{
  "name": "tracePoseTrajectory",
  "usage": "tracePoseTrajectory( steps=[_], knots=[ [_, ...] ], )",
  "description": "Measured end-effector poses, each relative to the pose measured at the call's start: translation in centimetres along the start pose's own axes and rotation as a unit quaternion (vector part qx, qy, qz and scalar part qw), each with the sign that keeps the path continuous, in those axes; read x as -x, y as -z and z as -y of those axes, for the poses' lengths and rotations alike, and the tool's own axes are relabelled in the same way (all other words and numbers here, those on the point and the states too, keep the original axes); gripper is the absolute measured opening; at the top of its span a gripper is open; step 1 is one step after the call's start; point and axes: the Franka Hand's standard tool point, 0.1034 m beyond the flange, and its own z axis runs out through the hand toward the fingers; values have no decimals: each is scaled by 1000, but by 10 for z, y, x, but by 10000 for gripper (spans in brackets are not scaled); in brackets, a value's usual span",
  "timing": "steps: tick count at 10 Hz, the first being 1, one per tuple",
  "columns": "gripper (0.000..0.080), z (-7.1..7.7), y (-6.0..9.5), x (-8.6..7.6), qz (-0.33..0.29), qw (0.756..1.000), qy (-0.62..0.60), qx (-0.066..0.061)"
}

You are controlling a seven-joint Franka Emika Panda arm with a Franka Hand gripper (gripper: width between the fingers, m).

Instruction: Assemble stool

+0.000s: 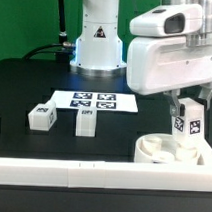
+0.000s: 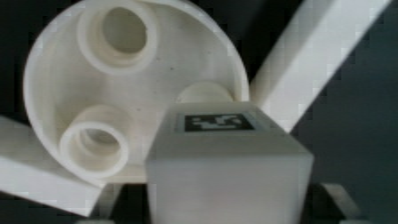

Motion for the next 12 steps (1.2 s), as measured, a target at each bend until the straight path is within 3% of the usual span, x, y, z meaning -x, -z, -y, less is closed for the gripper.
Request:
tracePoseTrajectory(
  steps=[2, 4, 5, 7, 9, 10, 11, 12],
  knots=[
    [338, 1, 0, -1, -7, 992, -127, 2],
    [338, -1, 0, -3, -15, 965, -261, 5],
    [338, -1, 0, -3, -15, 961, -276, 4],
    [338, -2, 0, -3, -14, 930, -368, -5],
    [338, -2, -1, -3, -15, 878, -478, -20],
    [338, -2, -1, -3, -22, 839, -542, -36],
    [338, 2, -1, -1, -20, 781, -622, -54],
    [338, 10, -3, -1, -10, 728, -682, -63]
  ],
)
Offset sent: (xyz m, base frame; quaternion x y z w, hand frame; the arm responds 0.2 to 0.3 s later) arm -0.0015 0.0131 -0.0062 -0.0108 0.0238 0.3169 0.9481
